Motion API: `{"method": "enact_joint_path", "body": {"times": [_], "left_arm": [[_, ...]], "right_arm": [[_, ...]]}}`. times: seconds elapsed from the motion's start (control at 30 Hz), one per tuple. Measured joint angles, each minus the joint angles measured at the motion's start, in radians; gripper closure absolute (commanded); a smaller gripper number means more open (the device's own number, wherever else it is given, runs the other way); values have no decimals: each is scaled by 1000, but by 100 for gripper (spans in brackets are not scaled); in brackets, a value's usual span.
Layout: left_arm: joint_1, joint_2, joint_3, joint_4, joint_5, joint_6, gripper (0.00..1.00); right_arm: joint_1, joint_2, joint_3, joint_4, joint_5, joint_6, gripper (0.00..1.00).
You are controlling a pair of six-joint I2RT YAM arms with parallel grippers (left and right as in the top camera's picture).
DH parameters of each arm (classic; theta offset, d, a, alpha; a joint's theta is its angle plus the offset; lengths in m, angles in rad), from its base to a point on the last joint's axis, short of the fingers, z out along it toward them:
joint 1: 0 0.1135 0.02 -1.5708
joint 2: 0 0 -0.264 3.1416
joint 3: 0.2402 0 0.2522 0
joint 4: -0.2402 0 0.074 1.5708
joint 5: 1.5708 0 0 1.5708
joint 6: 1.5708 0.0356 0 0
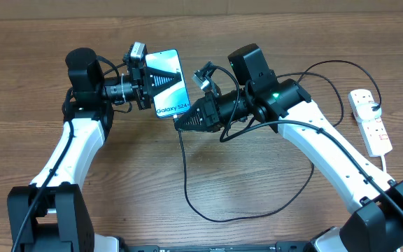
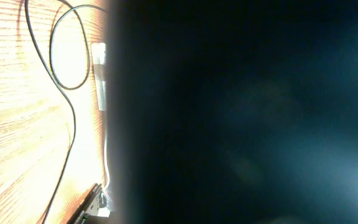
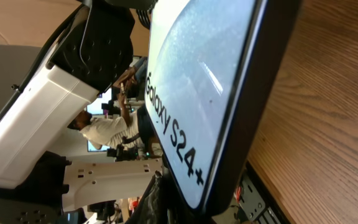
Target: Plug charger to phone and switch on socket
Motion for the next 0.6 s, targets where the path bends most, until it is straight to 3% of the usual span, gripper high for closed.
{"method": "enact_joint_path", "body": {"times": [0.6], "left_arm": [[6,0,0,1,-26,-6,96]], "right_arm": [[6,0,0,58,24,109,96]]}}
